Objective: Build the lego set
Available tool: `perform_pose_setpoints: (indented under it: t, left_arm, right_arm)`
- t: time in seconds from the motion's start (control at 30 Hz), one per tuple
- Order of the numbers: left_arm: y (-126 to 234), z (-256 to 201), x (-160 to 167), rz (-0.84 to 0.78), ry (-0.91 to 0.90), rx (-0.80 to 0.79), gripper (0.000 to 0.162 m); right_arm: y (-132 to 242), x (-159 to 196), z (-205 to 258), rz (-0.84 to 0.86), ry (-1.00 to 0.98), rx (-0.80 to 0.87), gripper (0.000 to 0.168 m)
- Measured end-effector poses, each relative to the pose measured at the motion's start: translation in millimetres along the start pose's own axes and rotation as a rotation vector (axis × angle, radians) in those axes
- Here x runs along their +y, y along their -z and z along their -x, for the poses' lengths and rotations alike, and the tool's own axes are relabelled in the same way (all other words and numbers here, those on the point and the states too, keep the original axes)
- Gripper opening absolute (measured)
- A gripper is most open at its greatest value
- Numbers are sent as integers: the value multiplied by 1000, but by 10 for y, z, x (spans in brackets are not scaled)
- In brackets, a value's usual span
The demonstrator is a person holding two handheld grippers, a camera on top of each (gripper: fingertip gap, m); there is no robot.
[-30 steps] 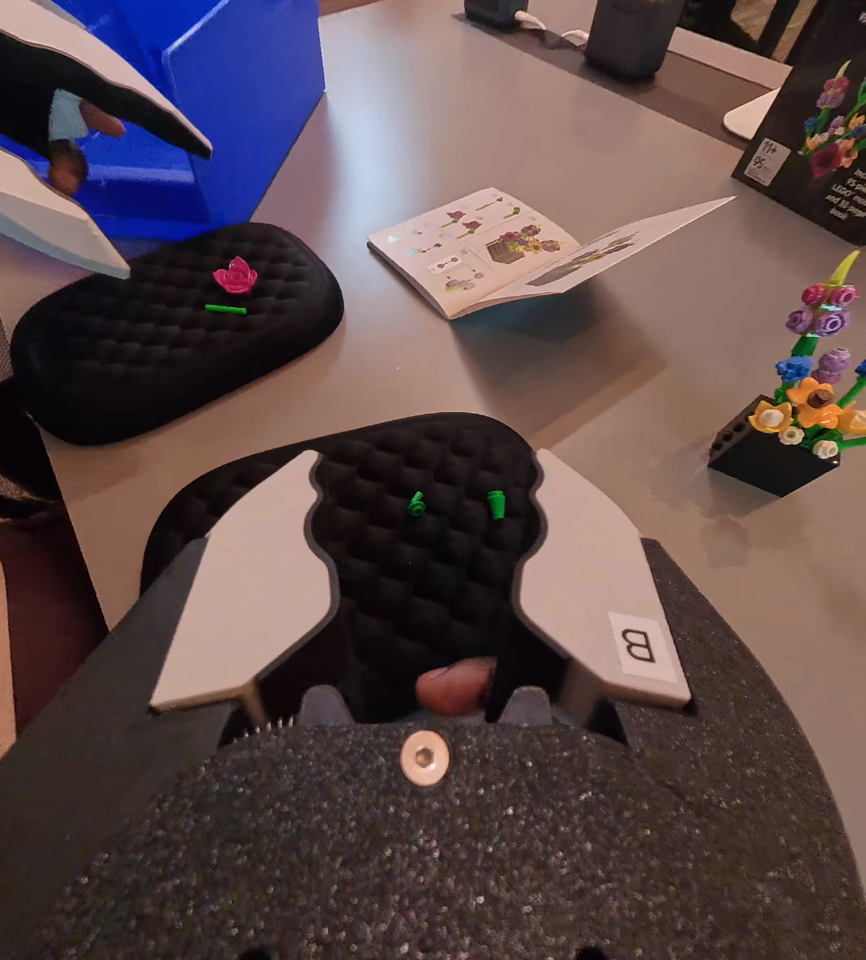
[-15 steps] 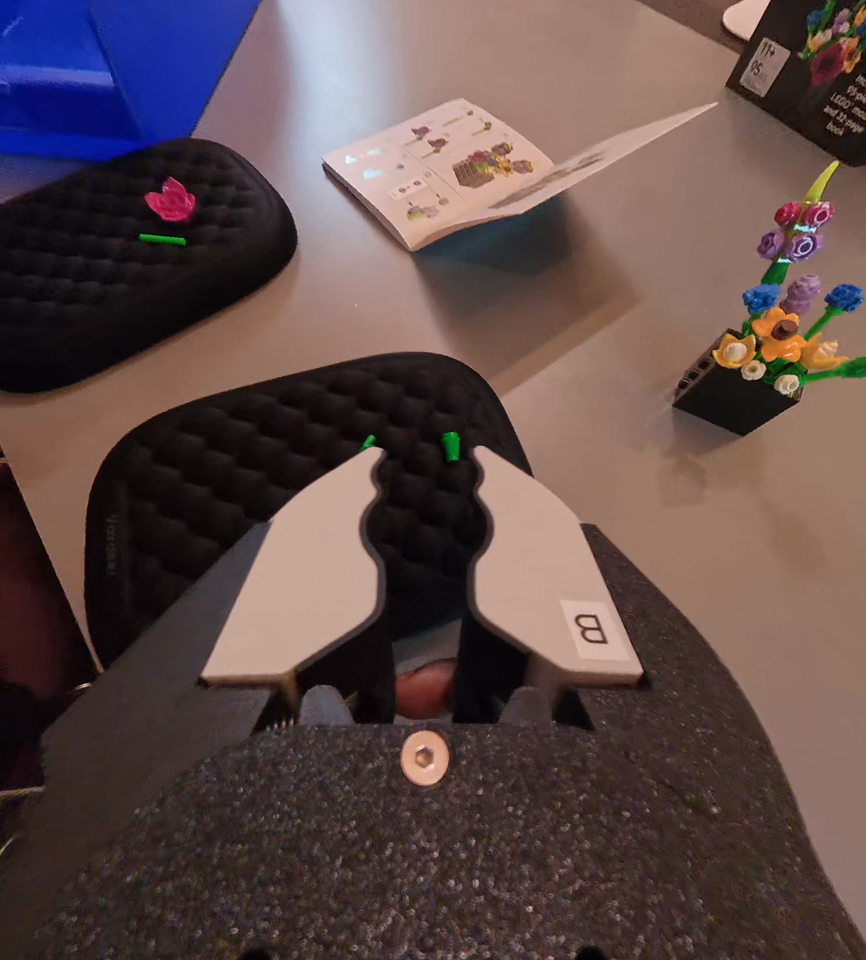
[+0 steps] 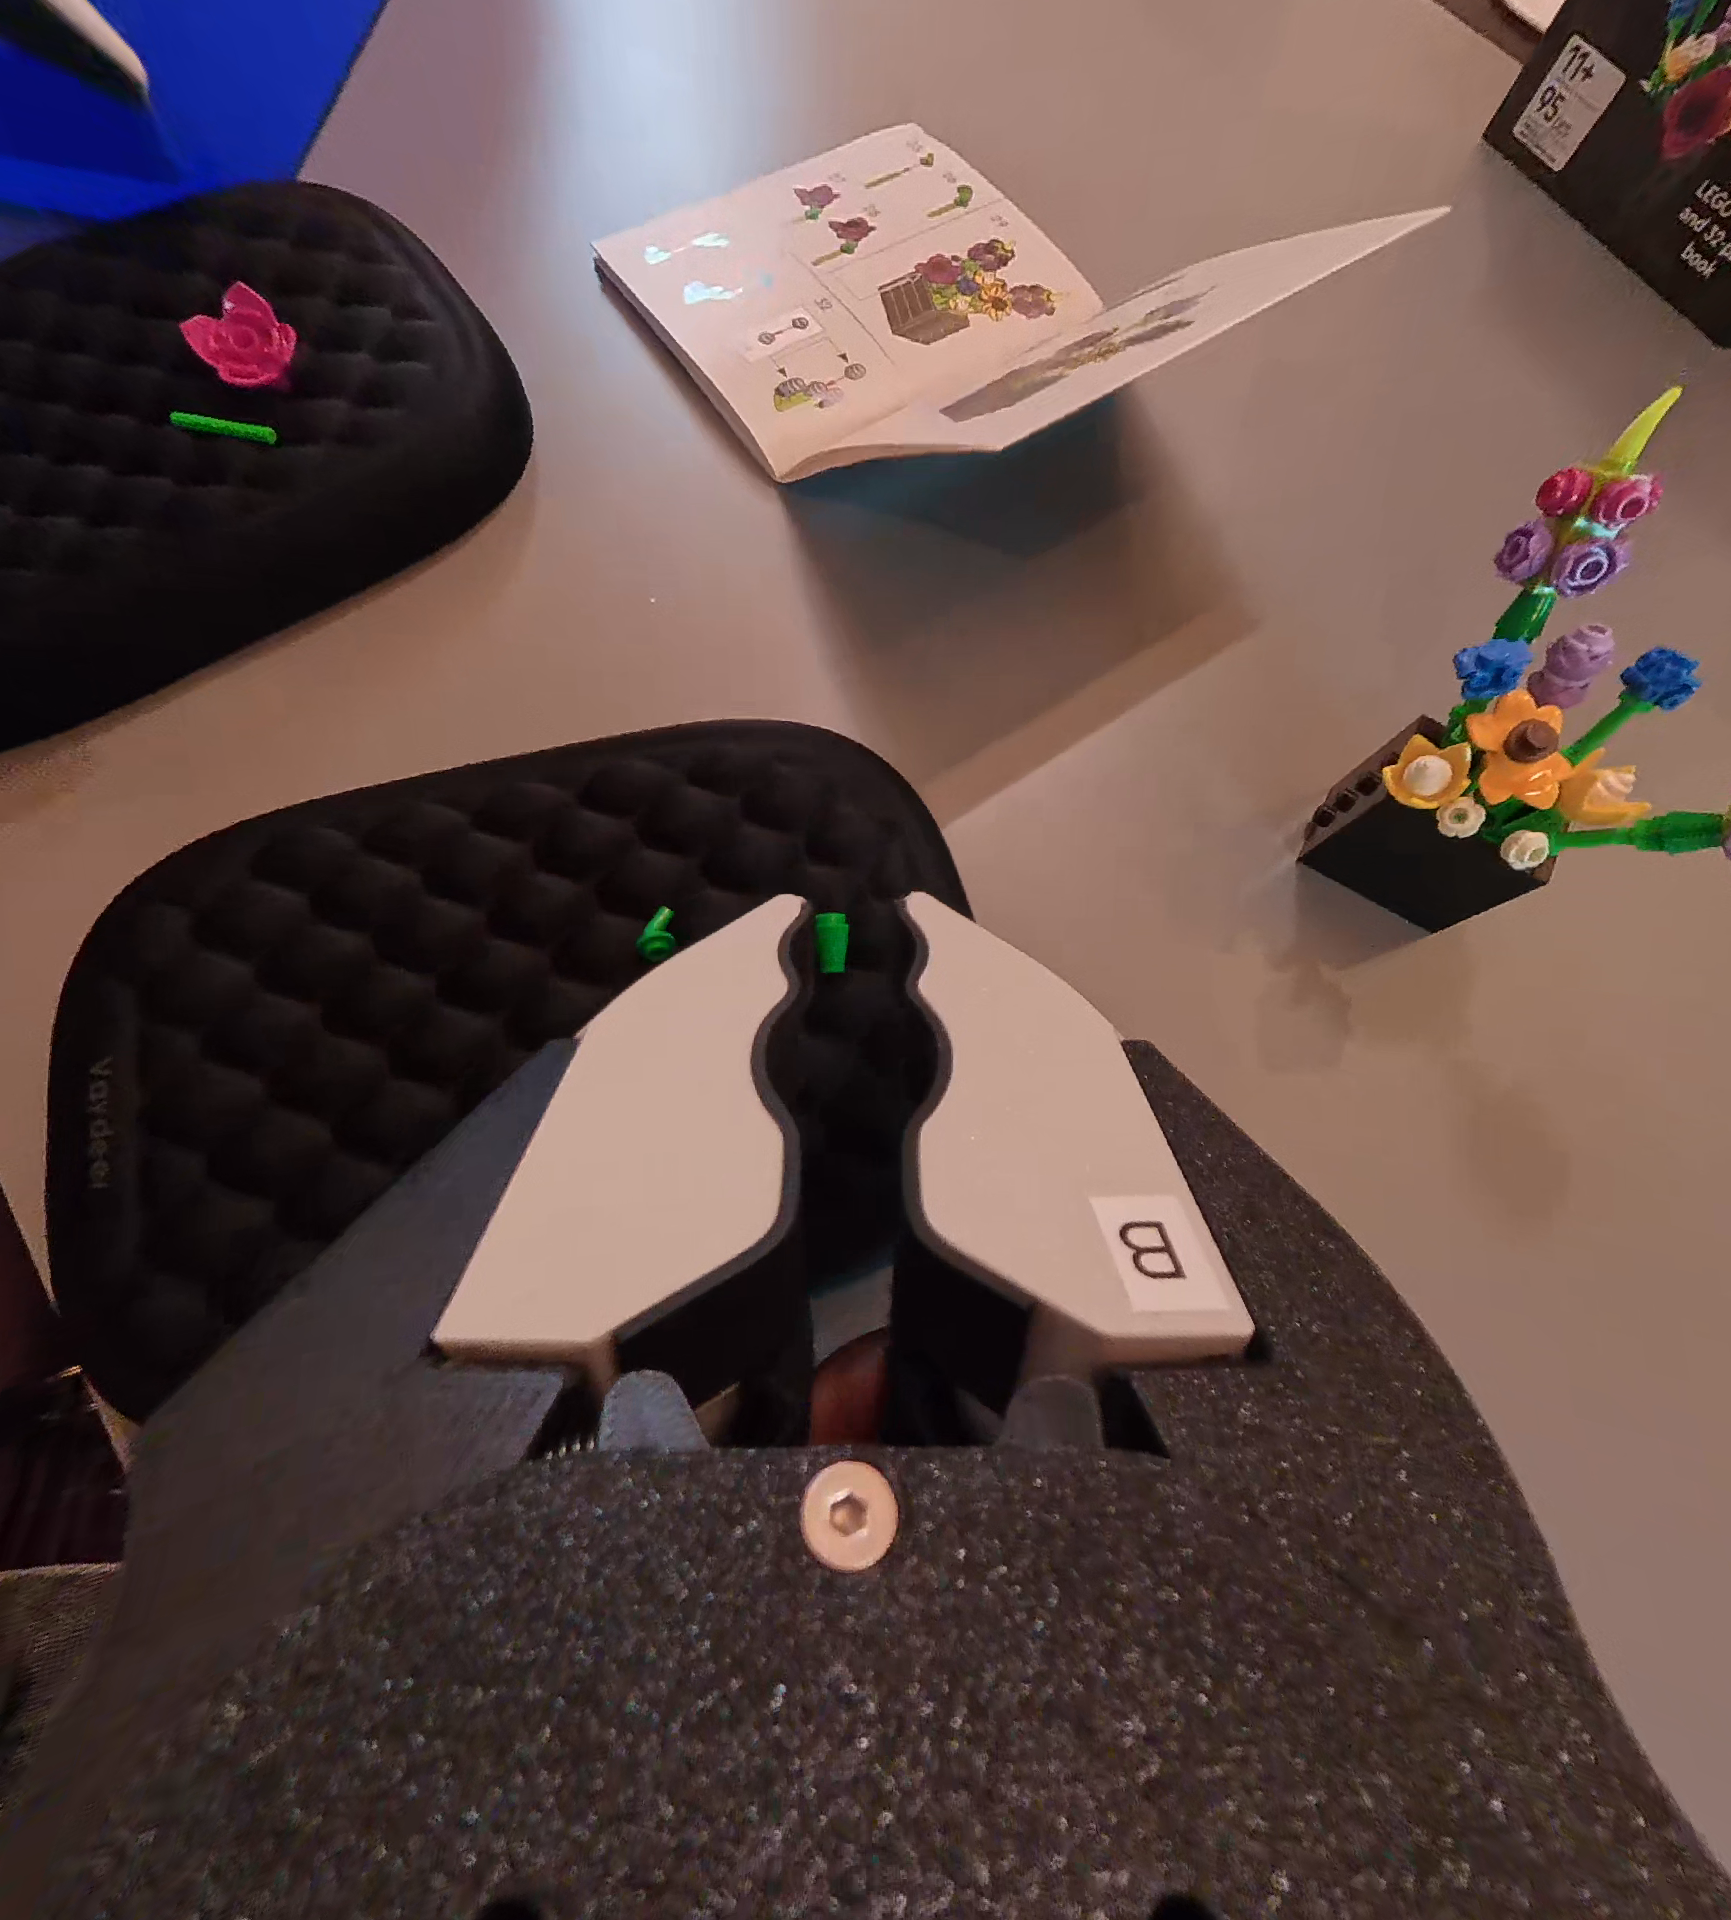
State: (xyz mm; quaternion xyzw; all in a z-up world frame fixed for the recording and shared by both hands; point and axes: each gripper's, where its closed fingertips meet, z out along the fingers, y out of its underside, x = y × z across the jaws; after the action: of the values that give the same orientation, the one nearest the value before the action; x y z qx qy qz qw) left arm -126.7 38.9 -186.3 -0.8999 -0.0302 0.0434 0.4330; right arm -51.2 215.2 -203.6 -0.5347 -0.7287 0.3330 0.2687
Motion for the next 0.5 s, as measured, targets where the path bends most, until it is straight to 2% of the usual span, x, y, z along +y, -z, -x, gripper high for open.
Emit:
perform_pose_setpoints:
  t: [0.07, 0.17, 0.27, 0.37, 0.5]
  left_arm:
    - [-41, 30, 42, 26, 28, 4, 56]
    - [-76, 69, 98, 59, 79, 20, 42]
    - [-55, 30, 107, 54, 19, 15, 23]
    - [-72, -48, 178, 104, -6, 38, 11]
    - [-113, -63, 196, 118, -4, 46, 8]
  right_arm:
    - [10, -45, 18, -13, 4, -7, 13]
    - [26, -86, 103, -38, 1, -35, 12]
    - [44, -44, 200, -44, -12, -68, 8]
    - [58, 56, 212, -26, -36, -68, 7]
    - [70, 124, 97, -16, -54, -23, 9]
